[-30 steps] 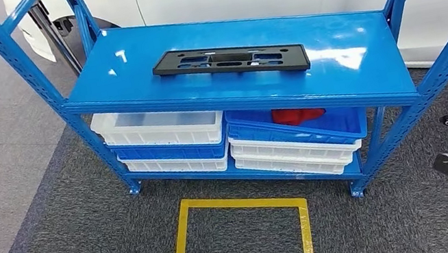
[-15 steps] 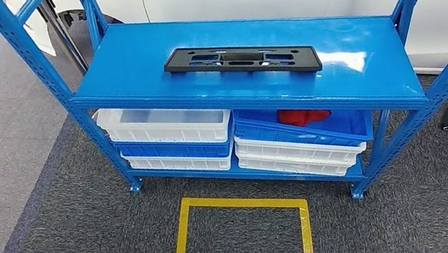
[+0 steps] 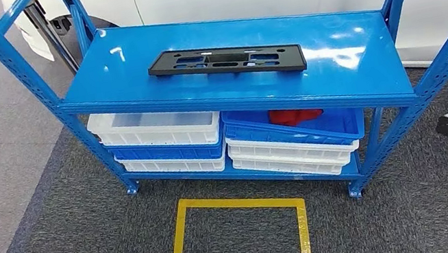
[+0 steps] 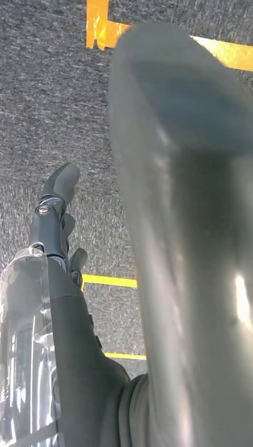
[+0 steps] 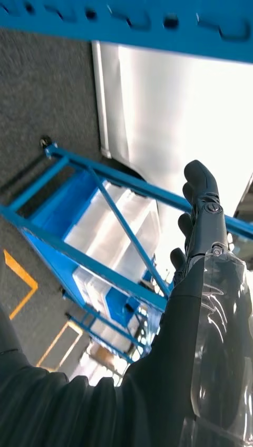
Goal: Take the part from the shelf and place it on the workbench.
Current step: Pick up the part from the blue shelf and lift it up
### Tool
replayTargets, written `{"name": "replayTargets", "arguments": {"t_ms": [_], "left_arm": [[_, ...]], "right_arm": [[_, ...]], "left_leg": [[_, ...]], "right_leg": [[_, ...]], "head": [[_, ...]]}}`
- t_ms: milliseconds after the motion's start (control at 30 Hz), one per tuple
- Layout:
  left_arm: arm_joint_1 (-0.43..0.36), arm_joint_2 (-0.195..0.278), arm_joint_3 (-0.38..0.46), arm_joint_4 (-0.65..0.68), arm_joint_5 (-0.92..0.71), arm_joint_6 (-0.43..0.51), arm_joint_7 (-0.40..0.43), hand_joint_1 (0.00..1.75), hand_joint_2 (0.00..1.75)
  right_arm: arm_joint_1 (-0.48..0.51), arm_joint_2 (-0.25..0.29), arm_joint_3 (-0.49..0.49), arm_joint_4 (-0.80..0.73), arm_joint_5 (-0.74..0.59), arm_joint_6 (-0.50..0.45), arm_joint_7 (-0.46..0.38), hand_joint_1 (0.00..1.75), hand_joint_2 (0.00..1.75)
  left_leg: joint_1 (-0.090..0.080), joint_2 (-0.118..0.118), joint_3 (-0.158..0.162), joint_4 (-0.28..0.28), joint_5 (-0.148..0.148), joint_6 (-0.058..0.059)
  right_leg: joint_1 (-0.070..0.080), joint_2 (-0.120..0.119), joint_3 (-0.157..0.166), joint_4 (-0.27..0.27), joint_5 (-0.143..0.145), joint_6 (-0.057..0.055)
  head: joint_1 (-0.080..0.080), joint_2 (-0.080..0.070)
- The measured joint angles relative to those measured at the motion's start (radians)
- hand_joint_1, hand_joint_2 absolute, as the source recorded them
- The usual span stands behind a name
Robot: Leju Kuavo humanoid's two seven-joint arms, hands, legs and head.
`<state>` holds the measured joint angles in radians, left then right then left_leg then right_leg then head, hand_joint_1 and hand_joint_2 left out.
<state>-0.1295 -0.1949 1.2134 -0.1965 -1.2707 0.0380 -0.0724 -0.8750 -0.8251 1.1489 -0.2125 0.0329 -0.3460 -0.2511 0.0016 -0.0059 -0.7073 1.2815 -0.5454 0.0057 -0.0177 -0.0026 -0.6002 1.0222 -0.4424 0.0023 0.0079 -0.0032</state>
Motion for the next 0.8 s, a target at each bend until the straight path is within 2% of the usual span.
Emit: {"name": "replayTargets", "arguments": {"t_ms": [67,100,133,200,267,333,400,433,467,500,567,633,700,767,800], "left_arm": [[0.000,0.000,0.000,0.000,0.001,0.000,-0.003,0.00,0.00],[-0.001,0.001,0.000,0.000,0.001,0.000,-0.004,0.00,0.00],[-0.002,0.001,0.000,0.000,0.001,0.000,-0.005,0.00,0.00],[-0.001,0.001,0.000,0.000,0.001,0.000,-0.006,0.00,0.00],[-0.001,0.001,0.000,0.000,-0.001,0.000,-0.005,0.00,0.00],[-0.003,0.001,0.000,0.000,-0.004,0.000,-0.004,0.00,0.00],[-0.002,0.001,0.000,0.000,-0.006,-0.002,-0.004,0.00,0.00],[-0.001,0.001,0.000,0.000,-0.007,-0.005,-0.004,0.00,0.00],[0.001,0.000,0.000,0.000,-0.008,-0.007,-0.004,0.00,0.00],[0.001,0.000,0.000,0.000,-0.008,-0.009,-0.005,0.00,0.00],[-0.001,-0.002,0.000,0.000,-0.010,-0.011,-0.005,0.00,0.00],[-0.004,-0.004,0.000,0.000,-0.013,-0.011,-0.004,0.00,0.00],[-0.005,-0.006,0.000,0.001,-0.016,-0.012,-0.002,0.00,0.00],[-0.005,-0.007,0.000,0.001,-0.018,-0.012,0.000,0.00,0.00],[-0.006,-0.008,0.000,0.001,-0.018,-0.012,0.001,0.00,0.00]], "right_arm": [[0.011,0.000,-0.015,-0.005,0.000,-0.001,-0.017,0.00,1.75],[0.014,0.000,-0.021,-0.007,0.000,-0.002,-0.020,0.00,1.75],[0.017,-0.002,-0.026,-0.008,0.000,-0.002,-0.022,0.00,1.75],[0.021,-0.004,-0.032,-0.011,0.003,-0.004,-0.023,0.00,1.75],[0.028,-0.009,-0.038,-0.013,0.017,-0.004,-0.017,0.00,1.75],[0.033,-0.018,-0.051,-0.015,0.035,-0.002,-0.005,0.00,1.75],[0.042,-0.028,-0.065,-0.017,0.055,0.007,0.015,0.00,1.75],[0.051,-0.032,-0.070,-0.017,0.069,0.014,0.031,0.00,1.75],[0.060,-0.034,-0.074,-0.016,0.086,0.021,0.052,0.00,1.75],[0.068,-0.036,-0.076,-0.016,0.103,0.031,0.078,0.00,1.75],[0.084,-0.039,-0.076,-0.012,0.141,0.065,0.145,0.00,1.75],[0.104,-0.040,-0.076,-0.006,0.173,0.112,0.205,0.00,1.75],[0.136,-0.039,-0.074,-0.001,0.189,0.141,0.237,0.00,1.75],[0.165,-0.037,-0.072,0.001,0.194,0.148,0.249,0.00,1.75],[0.175,-0.035,-0.071,0.002,0.195,0.148,0.252,0.00,1.75]], "left_leg": [[-0.004,0.000,0.061,-0.133,0.069,0.016],[-0.006,0.000,0.089,-0.194,0.090,0.023],[-0.008,0.000,0.106,-0.231,0.098,0.027],[-0.010,0.000,0.114,-0.253,0.097,0.029],[-0.006,0.000,0.119,-0.267,0.106,0.038],[-0.002,0.000,0.125,-0.282,0.116,0.046],[-0.003,-0.001,0.125,-0.283,0.117,0.049],[-0.003,-0.001,0.125,-0.283,0.117,0.049],[-0.003,-0.001,0.125,-0.283,0.116,0.048],[-0.003,-0.001,0.125,-0.281,0.115,0.047],[-0.002,-0.001,0.126,-0.275,0.111,0.041],[-0.006,-0.002,0.123,-0.267,0.105,0.032],[-0.009,-0.003,0.122,-0.267,0.103,0.024],[-0.010,-0.003,0.121,-0.262,0.096,0.014],[-0.010,-0.002,0.113,-0.242,0.081,0.008]], "right_leg": [[0.004,0.004,0.004,0.000,-0.002,0.001],[0.006,0.005,0.005,0.001,-0.003,0.003],[0.008,0.006,0.004,0.001,-0.003,0.007],[0.007,0.006,0.003,-0.002,0.000,0.019],[0.003,0.005,0.001,0.004,-0.008,0.030],[0.000,0.005,-0.028,0.073,-0.053,0.039],[-0.001,0.005,-0.089,0.204,-0.115,0.047],[-0.002,0.005,-0.113,0.255,-0.130,0.050],[-0.004,0.004,-0.123,0.272,-0.127,0.053],[-0.006,0.004,-0.113,0.250,-0.105,0.055],[-0.010,0.001,-0.046,0.111,-0.037,0.055],[-0.007,-0.001,0.005,0.005,-0.001,0.045],[-0.001,0.001,0.009,-0.009,-0.001,0.032],[-0.005,0.002,0.009,-0.010,0.001,0.021],[-0.008,0.002,0.009,-0.012,0.002,0.015]], "head": [[0.000,0.000],[0.000,0.000],[0.000,0.000],[0.000,0.000],[0.000,0.000],[0.000,0.000],[0.000,0.000],[0.000,0.000],[0.000,0.000],[0.000,0.000],[0.000,0.000],[0.000,0.000],[0.000,0.000],[0.000,0.000],[0.000,0.000]]}}
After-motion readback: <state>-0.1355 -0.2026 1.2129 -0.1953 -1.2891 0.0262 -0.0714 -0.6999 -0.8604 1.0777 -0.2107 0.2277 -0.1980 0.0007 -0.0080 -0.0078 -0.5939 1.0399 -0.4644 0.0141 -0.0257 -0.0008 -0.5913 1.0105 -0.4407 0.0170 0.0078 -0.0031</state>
